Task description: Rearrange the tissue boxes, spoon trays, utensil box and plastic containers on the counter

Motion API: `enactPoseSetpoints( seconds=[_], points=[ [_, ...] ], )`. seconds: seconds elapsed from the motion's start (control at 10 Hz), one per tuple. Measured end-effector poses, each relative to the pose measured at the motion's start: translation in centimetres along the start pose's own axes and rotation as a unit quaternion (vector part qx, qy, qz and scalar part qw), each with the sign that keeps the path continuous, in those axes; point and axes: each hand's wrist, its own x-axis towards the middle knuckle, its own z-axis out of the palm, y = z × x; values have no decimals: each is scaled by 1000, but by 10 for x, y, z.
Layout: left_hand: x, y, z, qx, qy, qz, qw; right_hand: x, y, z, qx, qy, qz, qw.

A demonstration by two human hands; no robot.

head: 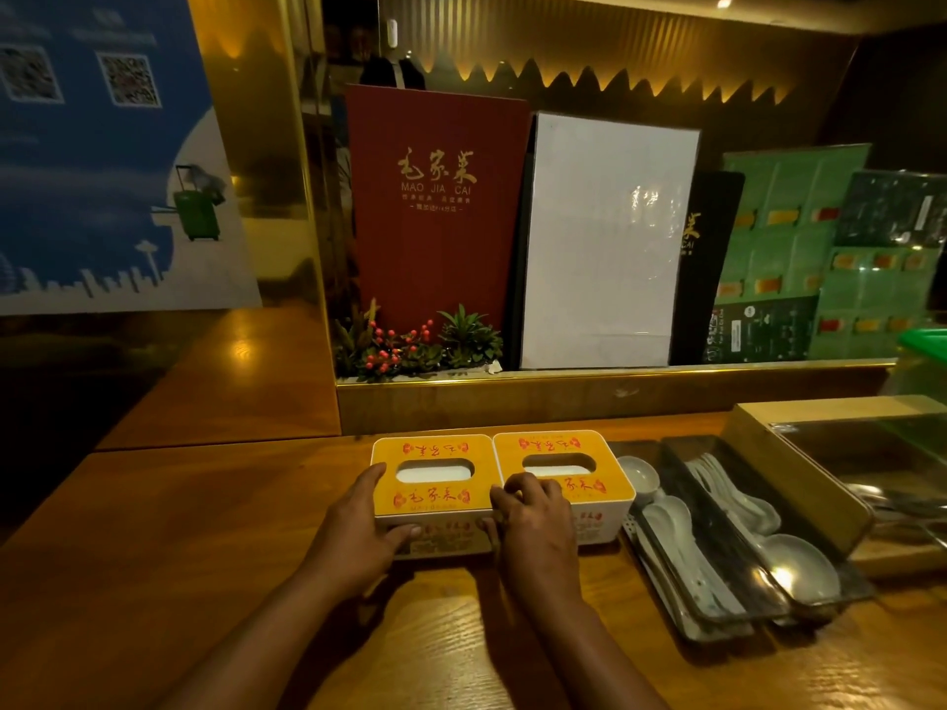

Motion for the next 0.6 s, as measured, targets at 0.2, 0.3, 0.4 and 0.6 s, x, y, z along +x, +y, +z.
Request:
enactPoseSetpoints(
  seconds=[0.2,0.3,0.4,0.6],
  points=[
    [-2,-1,2,-2,-1,-3,1000,-1,1,-2,15,-1,-1,1000],
    [-2,-2,2,9,-9,-3,1000,-2,3,-5,28,-18,-4,999],
    [-4,4,-1,32,-10,1,999,-8,6,-12,68,-20,-4,997],
    [-2,35,-11,126,14,76,989,-24,28,-44,125,29,50,990]
  ],
)
